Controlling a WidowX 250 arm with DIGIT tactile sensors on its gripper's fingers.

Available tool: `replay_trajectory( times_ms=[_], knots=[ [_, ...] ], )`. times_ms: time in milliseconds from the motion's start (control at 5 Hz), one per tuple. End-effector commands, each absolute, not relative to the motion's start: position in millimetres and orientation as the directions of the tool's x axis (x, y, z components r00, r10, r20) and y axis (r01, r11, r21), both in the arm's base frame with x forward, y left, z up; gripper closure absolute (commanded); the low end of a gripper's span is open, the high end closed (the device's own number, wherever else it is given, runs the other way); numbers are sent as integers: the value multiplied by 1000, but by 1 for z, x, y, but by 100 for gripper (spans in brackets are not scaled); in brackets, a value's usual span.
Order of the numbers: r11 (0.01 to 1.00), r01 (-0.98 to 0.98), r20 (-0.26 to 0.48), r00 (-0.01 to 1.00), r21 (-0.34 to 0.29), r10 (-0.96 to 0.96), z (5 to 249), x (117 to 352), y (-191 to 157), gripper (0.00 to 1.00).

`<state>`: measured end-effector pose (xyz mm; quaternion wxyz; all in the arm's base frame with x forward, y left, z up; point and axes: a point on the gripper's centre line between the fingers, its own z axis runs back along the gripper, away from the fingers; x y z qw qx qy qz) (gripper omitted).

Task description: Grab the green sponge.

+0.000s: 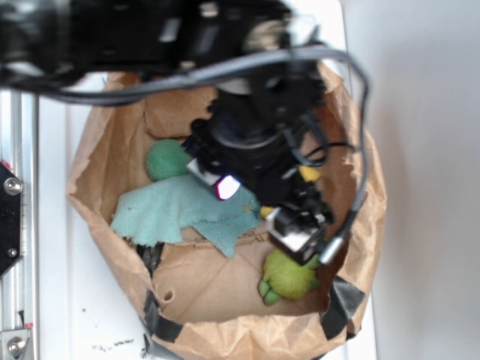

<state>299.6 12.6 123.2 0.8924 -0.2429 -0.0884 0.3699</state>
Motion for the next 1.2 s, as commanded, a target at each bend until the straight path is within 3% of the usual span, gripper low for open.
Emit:
replay_trajectory(
  times_ms=[0, 600, 1000],
  knots=[
    [646, -610, 140, 668, -459, 730, 109, 312, 28, 0],
    [649, -632, 140, 662, -423, 736, 86, 311, 23, 0],
    [604, -662, 93, 636, -444, 766, 85, 320, 18, 0]
  ],
)
